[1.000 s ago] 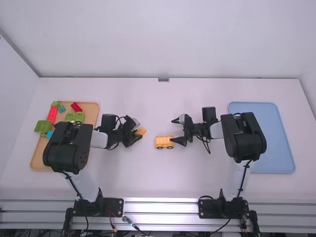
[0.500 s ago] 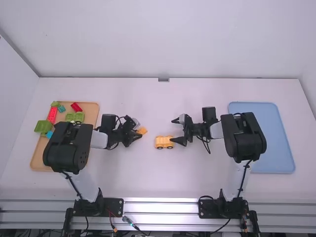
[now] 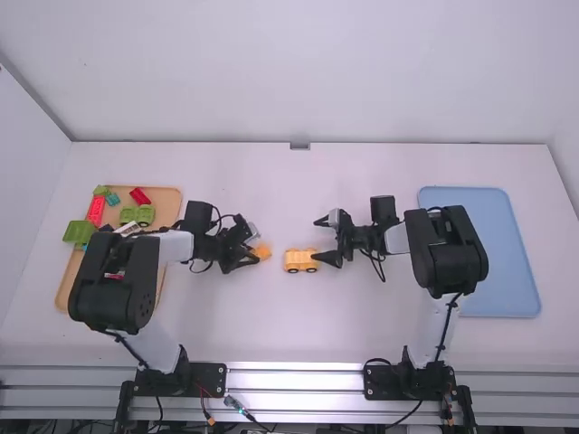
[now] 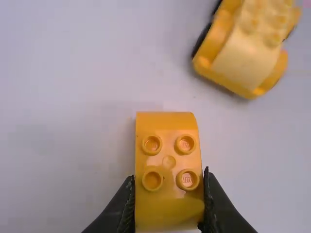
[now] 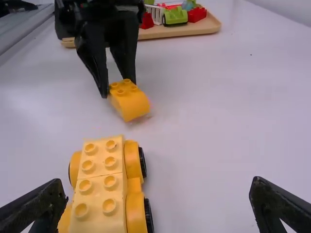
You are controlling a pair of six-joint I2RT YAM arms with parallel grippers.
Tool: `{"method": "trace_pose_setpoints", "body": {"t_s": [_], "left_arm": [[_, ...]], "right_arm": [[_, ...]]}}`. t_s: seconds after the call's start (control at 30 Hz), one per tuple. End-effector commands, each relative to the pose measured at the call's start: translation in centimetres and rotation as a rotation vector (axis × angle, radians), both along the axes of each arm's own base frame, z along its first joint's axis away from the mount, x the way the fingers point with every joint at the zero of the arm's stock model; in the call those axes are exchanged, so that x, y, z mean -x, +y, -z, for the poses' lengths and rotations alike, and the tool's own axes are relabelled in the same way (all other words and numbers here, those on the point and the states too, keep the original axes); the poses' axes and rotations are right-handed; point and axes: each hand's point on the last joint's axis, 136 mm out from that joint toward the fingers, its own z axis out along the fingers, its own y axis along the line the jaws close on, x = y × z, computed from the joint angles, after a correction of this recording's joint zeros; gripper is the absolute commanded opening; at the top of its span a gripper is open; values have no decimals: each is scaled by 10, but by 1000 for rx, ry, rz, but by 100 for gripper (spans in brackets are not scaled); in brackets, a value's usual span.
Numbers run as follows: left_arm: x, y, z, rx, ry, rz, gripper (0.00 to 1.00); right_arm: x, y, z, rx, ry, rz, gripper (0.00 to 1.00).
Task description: Assemble lego blocks to make yellow taxi
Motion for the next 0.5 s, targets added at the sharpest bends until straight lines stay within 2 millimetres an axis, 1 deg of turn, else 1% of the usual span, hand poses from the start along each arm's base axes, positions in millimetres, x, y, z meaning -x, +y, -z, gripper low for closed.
{"method": "trace_pose_setpoints", "body": {"t_s": [0.0,0.03,0.1,0.27,0.37,0.47], "left_arm": [[-7,-13,-31,54,-169,180,1],[-7,-16,-37,68,-190,214,2],[-8,-19,-41,76,-205,237,2],[-10,-20,-48,71,-203,258,2],[-10,-21,-55,82,-204,274,2],[-1,-30,-68,153,-249,364,2]], "right_arm": [[9,1,-1,-33,10,-29,99],[12,1,-4,-31,7,-28,99],[12,0,-6,-19,-3,-19,99],[16,-4,-11,33,-49,13,99],[20,-4,-5,81,-79,28,99],[21,-5,2,92,-87,34,99]]}}
